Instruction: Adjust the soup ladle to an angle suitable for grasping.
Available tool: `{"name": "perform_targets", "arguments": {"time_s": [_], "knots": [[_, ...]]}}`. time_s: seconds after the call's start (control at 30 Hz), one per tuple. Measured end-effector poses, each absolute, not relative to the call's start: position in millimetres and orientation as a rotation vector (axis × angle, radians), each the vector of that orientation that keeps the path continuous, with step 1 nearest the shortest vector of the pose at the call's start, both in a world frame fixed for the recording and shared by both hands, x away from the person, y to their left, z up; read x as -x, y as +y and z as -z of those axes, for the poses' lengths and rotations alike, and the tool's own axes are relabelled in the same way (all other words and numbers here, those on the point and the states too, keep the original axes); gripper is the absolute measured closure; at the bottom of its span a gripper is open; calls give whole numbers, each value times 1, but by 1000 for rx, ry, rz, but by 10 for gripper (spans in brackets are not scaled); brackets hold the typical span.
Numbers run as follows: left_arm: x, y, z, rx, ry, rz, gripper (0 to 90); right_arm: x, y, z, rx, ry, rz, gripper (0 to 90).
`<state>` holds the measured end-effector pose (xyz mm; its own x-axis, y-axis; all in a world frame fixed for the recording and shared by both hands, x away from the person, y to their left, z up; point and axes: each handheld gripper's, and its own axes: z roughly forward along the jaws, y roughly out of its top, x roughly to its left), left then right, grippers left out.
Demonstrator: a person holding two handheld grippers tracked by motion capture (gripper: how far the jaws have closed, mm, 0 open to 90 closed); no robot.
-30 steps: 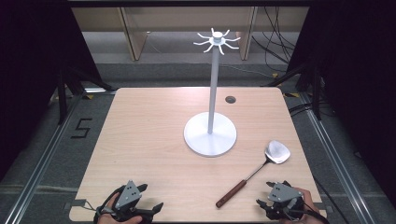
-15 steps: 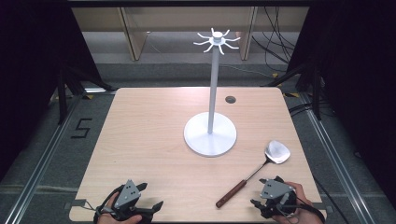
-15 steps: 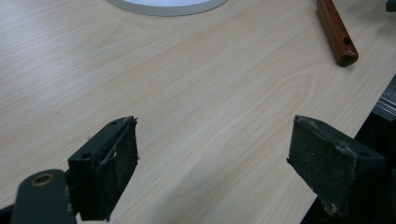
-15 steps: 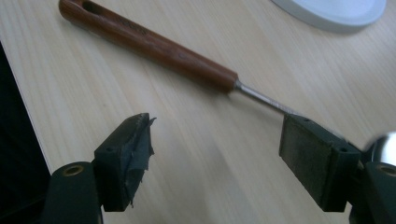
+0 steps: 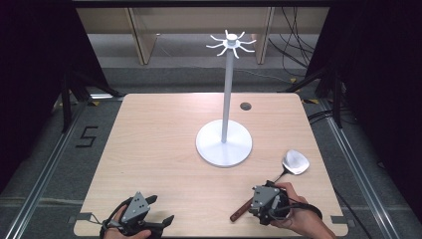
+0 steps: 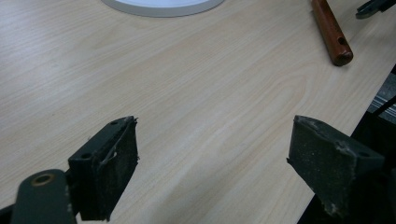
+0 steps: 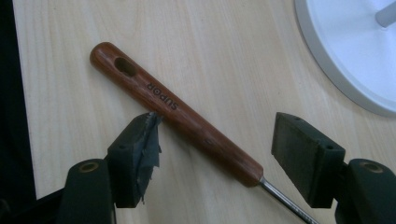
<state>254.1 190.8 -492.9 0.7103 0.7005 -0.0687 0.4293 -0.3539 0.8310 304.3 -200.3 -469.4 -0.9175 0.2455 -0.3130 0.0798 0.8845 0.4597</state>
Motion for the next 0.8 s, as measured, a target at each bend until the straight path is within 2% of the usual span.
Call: {"name": "perform_targets", "arguments": {"time_s": [0.13,0.2,0.3,0.53,0.6,0.67,0.7,0.73,0.8], "knots": [[-256,192,492,-2025,819,-399,151,-310,-196,472,-211,2721,-608,331],[-254,191,493,-2004,868,-372,151,-311,-195,473,-243,2755,-611,334],[-257,192,492,-2037,815,-401,151,-314,-194,476,-239,2777,-609,337],[-254,191,493,-2005,868,-371,151,-323,-185,482,-146,2863,-579,330],[-254,191,493,-2002,866,-368,151,-323,-183,483,-203,2893,-534,343],[-255,192,492,-2018,840,-384,151,-330,-179,486,-92,2916,-555,352],[-257,193,492,-2032,808,-402,151,-330,-179,485,-125,2936,-546,364],[-254,189,493,-1982,863,-361,151,-328,-178,484,-211,2944,-524,377],[-255,191,492,-2023,835,-383,151,-333,-176,484,-201,2952,-518,412]]}}
